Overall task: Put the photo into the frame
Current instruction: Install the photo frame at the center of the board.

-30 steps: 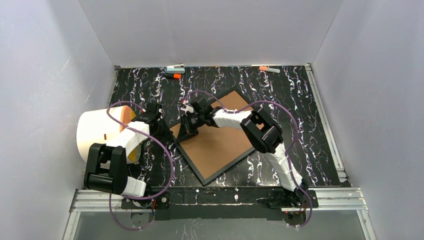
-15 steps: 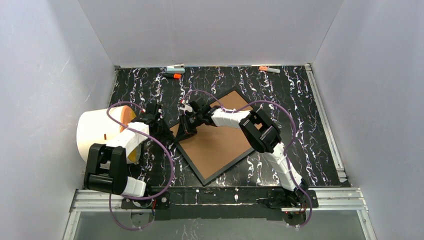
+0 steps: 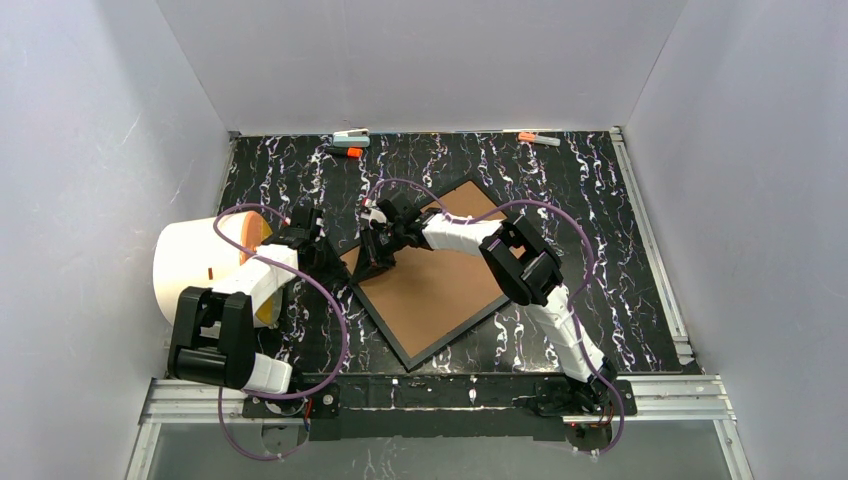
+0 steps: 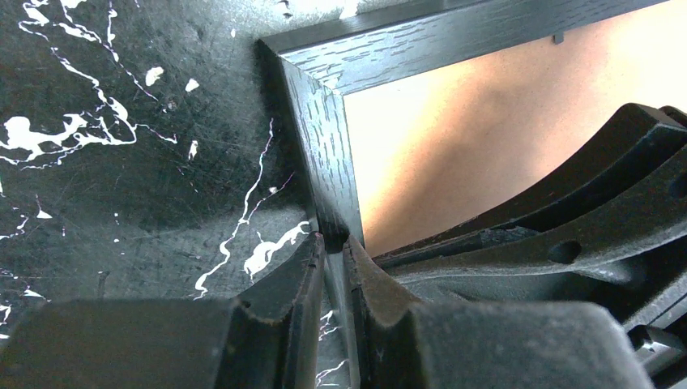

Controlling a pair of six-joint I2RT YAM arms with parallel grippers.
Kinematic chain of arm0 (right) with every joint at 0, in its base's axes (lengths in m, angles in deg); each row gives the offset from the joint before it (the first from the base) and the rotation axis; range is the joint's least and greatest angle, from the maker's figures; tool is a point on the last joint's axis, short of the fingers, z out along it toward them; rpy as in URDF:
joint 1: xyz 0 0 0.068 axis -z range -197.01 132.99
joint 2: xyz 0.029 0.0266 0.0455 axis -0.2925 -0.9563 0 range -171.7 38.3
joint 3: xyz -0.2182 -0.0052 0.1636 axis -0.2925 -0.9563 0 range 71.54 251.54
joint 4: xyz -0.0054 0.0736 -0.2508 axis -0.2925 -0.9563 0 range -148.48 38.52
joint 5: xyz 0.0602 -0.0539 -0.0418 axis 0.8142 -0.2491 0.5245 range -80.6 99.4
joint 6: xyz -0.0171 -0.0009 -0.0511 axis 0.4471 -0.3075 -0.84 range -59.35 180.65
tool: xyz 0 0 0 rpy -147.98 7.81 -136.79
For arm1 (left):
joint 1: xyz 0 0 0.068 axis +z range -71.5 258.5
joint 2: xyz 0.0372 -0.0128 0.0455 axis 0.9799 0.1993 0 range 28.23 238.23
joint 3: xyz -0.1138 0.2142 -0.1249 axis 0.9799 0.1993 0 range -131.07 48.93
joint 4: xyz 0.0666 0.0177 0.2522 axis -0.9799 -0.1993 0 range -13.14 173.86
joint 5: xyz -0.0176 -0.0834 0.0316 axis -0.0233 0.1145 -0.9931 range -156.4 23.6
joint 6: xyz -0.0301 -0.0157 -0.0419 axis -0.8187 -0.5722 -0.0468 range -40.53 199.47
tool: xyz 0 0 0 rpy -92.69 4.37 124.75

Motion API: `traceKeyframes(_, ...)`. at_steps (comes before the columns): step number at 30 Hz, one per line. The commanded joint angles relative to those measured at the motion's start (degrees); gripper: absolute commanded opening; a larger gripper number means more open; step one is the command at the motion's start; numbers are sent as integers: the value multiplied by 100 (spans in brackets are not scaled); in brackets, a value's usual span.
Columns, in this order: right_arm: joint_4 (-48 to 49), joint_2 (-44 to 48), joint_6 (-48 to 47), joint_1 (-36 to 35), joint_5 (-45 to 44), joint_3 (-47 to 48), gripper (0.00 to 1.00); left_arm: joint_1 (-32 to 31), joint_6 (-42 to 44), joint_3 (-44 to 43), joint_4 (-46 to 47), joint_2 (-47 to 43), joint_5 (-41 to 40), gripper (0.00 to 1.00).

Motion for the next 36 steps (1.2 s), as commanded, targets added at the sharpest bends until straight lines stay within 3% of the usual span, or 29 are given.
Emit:
traceKeyframes(1, -1274, -400, -639, 271, -1084, -118, 17, 33, 121, 282, -330, 229, -314, 12)
traceKeyframes(13, -1908, -732, -761, 421, -1545, -110, 21, 61, 129, 271, -358, 266, -354, 12)
traceKeyframes(28, -1891, -689, -606, 626, -1806, -373, 38, 77, 139, 229, -379, 331, -393, 11)
traceKeyframes(36, -1759, -598, -486, 736, -1834, -587, 41, 103, 156, 230, -389, 393, -421, 11)
